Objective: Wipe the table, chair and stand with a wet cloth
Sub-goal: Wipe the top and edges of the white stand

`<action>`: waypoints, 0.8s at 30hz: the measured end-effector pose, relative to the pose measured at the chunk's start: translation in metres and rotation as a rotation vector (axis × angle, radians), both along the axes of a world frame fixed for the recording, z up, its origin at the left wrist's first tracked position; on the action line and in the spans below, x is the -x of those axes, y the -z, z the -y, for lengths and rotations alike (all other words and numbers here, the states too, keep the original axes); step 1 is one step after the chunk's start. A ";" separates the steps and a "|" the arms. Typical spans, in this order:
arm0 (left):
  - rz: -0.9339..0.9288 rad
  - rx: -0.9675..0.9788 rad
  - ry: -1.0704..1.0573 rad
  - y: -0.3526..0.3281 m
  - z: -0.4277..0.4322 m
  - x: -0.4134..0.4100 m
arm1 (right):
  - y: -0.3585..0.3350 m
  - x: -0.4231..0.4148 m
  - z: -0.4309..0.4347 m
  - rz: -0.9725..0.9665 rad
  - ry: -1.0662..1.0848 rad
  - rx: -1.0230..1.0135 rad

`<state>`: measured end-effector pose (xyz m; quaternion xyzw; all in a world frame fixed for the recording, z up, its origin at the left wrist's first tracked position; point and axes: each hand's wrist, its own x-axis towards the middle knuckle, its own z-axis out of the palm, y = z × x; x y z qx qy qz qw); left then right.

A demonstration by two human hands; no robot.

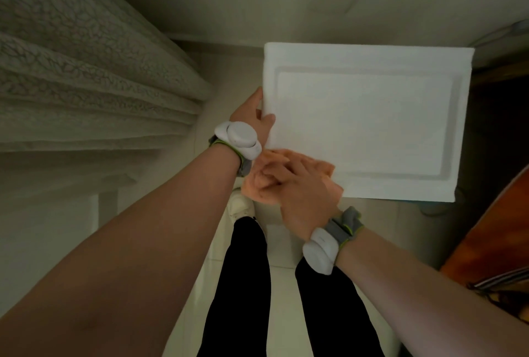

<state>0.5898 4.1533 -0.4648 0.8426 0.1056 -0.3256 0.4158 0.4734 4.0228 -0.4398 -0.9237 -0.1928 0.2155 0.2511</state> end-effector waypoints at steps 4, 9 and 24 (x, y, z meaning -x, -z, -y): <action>0.039 -0.053 -0.011 0.004 0.006 -0.004 | 0.008 0.003 -0.002 -0.066 0.145 0.037; 0.088 -0.193 -0.032 0.005 0.021 0.025 | 0.005 0.003 0.029 0.081 0.021 -0.033; 0.117 -0.517 0.575 -0.012 0.103 0.131 | 0.003 0.045 0.183 0.147 0.495 0.158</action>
